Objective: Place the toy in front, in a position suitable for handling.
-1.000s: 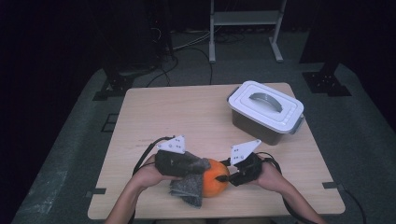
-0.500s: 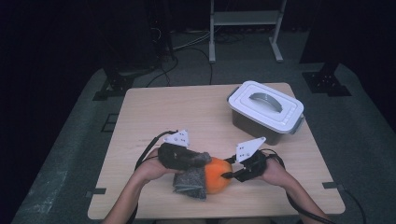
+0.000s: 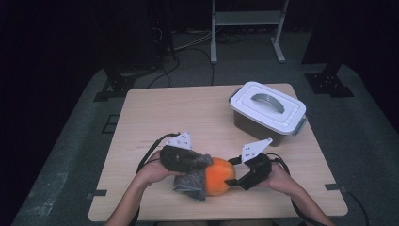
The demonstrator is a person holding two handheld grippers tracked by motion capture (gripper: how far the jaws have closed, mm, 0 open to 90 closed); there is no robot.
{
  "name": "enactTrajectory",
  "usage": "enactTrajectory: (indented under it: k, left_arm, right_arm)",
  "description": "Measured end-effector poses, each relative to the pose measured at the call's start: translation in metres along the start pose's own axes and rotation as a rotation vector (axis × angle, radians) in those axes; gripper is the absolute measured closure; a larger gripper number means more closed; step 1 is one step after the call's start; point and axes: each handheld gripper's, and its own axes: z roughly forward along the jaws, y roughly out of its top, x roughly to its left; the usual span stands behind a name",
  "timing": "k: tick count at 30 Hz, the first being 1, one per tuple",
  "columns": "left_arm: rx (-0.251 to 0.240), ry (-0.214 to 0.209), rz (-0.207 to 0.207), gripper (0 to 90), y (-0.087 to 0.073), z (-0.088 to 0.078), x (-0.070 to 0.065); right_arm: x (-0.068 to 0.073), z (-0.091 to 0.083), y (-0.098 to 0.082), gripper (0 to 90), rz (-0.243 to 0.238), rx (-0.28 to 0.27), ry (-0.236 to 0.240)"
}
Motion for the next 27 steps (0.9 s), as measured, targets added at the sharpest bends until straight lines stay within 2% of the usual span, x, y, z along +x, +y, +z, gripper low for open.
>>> enactTrajectory:
  k: [2, 4, 6, 7, 10, 12, 16, 21, 23, 25, 27]
  left_arm:
    - [-0.001, -0.007, 0.018, 73.3, 0.005, 0.001, -0.003]
    - [-0.003, -0.012, 0.03, 73.3, 0.011, 0.002, -0.005]
    - [-0.018, -0.024, 0.037, 73.3, 0.017, 0.002, -0.006]
    - [-0.023, -0.034, 0.051, 73.3, 0.021, 0.004, -0.007]
    - [-0.001, -0.041, 0.07, 73.3, 0.028, 0.01, -0.011]
    - [0.016, -0.037, 0.072, 73.3, 0.027, 0.013, -0.011]
    - [0.025, -0.018, 0.058, 73.3, 0.023, 0.01, -0.006]
    - [0.041, -0.003, 0.037, 73.3, 0.013, 0.0, -0.003]
    - [0.038, 0.001, 0.028, 73.2, 0.009, -0.003, -0.001]
    - [0.027, -0.001, 0.014, 73.2, 0.006, -0.003, 0.001]
    - [0.027, -0.001, 0.009, 73.2, 0.005, -0.003, 0.002]
  right_arm:
    - [0.0, 0.002, -0.001, 35.2, 0.008, -0.013, -0.001]
    - [0.003, 0.001, 0.001, 42.0, -0.028, -0.018, -0.018]
    - [0.007, 0.001, 0.006, 44.0, -0.076, -0.014, -0.036]
    - [0.009, 0.002, 0.008, 44.1, -0.083, -0.015, -0.04]
    - [0.015, 0.007, 0.014, 46.8, -0.136, -0.001, -0.058]
    - [0.014, 0.007, 0.014, 50.3, -0.152, 0.011, -0.061]
    - [0.011, 0.004, 0.011, 53.8, -0.133, 0.009, -0.059]
    - [0.007, 0.0, 0.01, 54.4, -0.152, 0.02, -0.068]
    - [0.003, -0.002, 0.009, 54.0, -0.134, 0.009, -0.065]
    - [0.001, -0.001, 0.008, 50.4, -0.105, -0.002, -0.054]
    - [0.0, 0.0, 0.009, 41.7, -0.069, 0.002, -0.041]
